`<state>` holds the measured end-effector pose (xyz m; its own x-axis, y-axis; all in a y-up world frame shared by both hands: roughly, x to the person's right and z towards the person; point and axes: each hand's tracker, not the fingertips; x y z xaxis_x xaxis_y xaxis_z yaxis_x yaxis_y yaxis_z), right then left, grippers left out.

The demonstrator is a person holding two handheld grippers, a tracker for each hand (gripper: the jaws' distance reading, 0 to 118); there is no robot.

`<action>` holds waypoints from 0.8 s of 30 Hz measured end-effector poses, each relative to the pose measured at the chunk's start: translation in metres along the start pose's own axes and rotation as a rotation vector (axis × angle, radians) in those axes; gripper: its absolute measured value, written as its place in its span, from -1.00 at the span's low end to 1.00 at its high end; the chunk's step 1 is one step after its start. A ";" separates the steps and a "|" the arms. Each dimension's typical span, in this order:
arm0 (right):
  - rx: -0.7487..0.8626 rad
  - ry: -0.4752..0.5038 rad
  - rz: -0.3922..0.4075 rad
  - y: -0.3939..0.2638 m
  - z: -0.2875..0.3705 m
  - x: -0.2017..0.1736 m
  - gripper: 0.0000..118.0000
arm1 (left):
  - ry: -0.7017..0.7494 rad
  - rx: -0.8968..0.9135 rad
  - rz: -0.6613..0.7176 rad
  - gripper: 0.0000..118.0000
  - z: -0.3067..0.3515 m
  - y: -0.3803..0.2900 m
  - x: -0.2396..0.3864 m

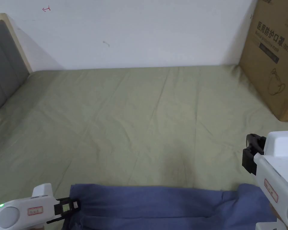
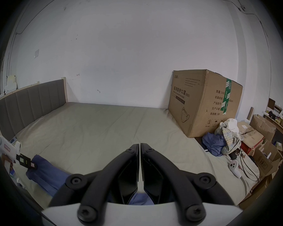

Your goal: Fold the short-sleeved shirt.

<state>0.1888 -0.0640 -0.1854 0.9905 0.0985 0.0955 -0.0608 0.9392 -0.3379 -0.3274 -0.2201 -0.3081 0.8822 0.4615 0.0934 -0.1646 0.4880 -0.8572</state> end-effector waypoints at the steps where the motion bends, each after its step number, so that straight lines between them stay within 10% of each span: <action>1: 0.005 0.001 -0.003 0.001 0.001 0.001 -0.96 | -0.009 0.002 0.006 -0.91 0.007 0.002 -0.002; 12: 0.036 0.022 -0.033 0.003 0.009 0.010 -0.96 | 0.158 0.047 0.008 -0.91 0.079 0.006 -0.003; 24: 0.063 0.039 -0.064 0.002 0.017 0.021 -0.96 | 0.085 -0.047 -0.135 -0.91 0.049 0.015 0.149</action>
<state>0.2073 -0.0545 -0.1679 0.9966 0.0258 0.0785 -0.0034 0.9621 -0.2728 -0.2198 -0.1081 -0.2821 0.9293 0.3287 0.1683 -0.0225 0.5053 -0.8627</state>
